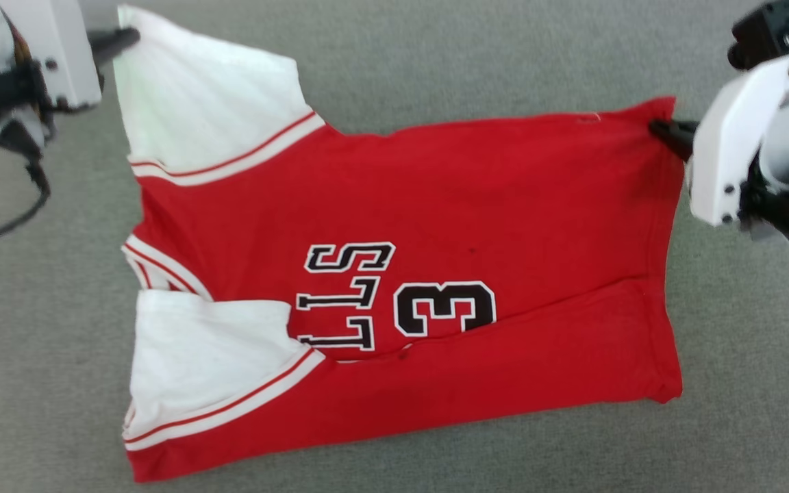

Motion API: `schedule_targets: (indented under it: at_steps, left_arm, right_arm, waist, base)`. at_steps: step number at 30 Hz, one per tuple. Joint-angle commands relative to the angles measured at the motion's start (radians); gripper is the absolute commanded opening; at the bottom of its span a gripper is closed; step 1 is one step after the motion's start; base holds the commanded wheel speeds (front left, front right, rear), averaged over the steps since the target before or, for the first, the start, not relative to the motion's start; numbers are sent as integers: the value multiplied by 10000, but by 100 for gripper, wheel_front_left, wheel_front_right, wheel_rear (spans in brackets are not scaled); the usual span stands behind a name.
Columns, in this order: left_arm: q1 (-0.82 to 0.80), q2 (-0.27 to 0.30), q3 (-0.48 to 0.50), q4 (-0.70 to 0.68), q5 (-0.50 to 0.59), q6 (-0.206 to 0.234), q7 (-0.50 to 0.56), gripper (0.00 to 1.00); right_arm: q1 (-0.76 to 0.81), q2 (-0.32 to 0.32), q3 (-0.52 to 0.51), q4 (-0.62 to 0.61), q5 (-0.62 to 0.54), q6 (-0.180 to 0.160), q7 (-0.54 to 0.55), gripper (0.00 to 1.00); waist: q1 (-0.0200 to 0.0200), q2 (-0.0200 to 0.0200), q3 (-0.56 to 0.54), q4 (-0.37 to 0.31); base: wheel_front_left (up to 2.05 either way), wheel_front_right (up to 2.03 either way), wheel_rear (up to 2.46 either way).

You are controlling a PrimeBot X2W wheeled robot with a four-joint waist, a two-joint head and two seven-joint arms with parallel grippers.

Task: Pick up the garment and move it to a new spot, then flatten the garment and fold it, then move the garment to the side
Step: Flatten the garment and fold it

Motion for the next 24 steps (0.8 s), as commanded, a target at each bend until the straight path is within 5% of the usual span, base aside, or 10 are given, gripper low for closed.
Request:
schedule_targets:
  at_steps: [1,7,17,24]
  left_arm:
    - [315,185,8,-371,-45,145,46,0]
    - [1858,1417,209,-3039,-509,1217,197,0]
    - [5708,3948,561,-8785,-1656,4253,-419,0]
    - [7893,4511,403,-10525,-2306,5298,-1378,0]
  right_arm:
    - [341,-153,43,-260,135,-3,-43,0]
    - [1560,-719,96,-1631,683,-3,349,0]
    - [3912,-1186,-713,-3320,969,-5,980,0]
    - [5264,-1053,-1121,-3691,761,-3,1125,0]
  waist:
    - [0,0,-503,258]
    - [0,0,-1025,342]
    - [0,0,-1349,414]
    - [0,0,-1483,448]
  base:
    - [0,0,0]
    - [0,0,0]
    - [0,0,0]
    - [0,0,0]
